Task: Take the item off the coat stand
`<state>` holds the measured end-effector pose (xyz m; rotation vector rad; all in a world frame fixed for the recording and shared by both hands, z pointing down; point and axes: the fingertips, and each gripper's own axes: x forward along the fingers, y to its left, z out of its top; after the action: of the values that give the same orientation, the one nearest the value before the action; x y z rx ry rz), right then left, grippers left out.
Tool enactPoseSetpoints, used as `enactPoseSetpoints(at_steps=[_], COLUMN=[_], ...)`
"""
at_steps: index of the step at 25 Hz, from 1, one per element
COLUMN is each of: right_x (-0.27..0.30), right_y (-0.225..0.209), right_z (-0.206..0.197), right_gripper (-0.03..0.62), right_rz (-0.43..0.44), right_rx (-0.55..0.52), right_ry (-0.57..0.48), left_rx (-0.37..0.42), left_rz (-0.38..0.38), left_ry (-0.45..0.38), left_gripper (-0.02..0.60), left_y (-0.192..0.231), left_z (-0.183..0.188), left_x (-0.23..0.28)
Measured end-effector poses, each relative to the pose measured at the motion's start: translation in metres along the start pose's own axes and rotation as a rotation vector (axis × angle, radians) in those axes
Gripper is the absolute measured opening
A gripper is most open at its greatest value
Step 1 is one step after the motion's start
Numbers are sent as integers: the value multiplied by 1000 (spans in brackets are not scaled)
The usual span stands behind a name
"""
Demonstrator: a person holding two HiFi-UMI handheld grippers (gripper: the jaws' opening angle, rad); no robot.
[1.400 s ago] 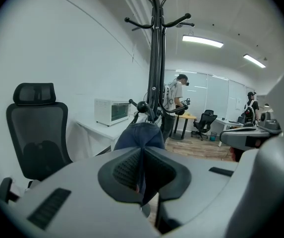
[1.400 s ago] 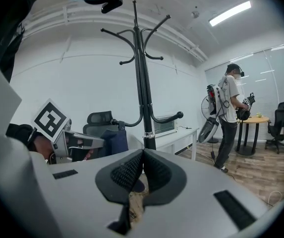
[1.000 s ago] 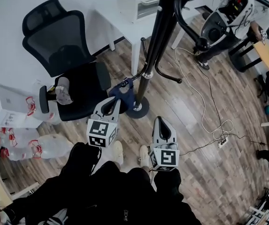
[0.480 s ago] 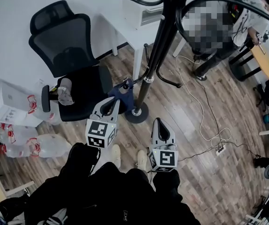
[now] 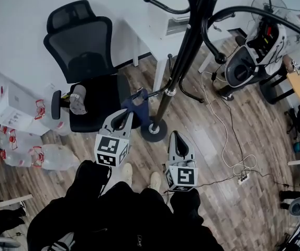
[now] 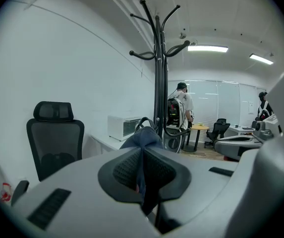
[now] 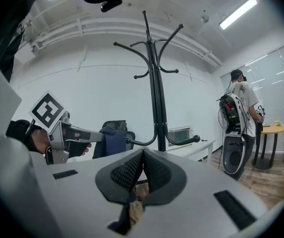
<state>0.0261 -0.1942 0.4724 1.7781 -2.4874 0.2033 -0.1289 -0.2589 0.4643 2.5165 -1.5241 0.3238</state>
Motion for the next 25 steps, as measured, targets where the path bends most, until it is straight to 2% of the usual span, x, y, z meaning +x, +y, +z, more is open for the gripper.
enactPoseSetpoints(at_steps=[13, 25], right_x=[2, -9], right_y=[32, 70], right_z=[24, 33], right_gripper=[17, 17], right_rz=[203, 398], right_rx=[-61, -107], right_ry=[-34, -70], left_rx=[-35, -45], left_rz=[196, 396], left_ry=[-39, -66], left_gripper=[29, 29], left_y=[12, 8], left_z=[6, -7], left_x=[-68, -150])
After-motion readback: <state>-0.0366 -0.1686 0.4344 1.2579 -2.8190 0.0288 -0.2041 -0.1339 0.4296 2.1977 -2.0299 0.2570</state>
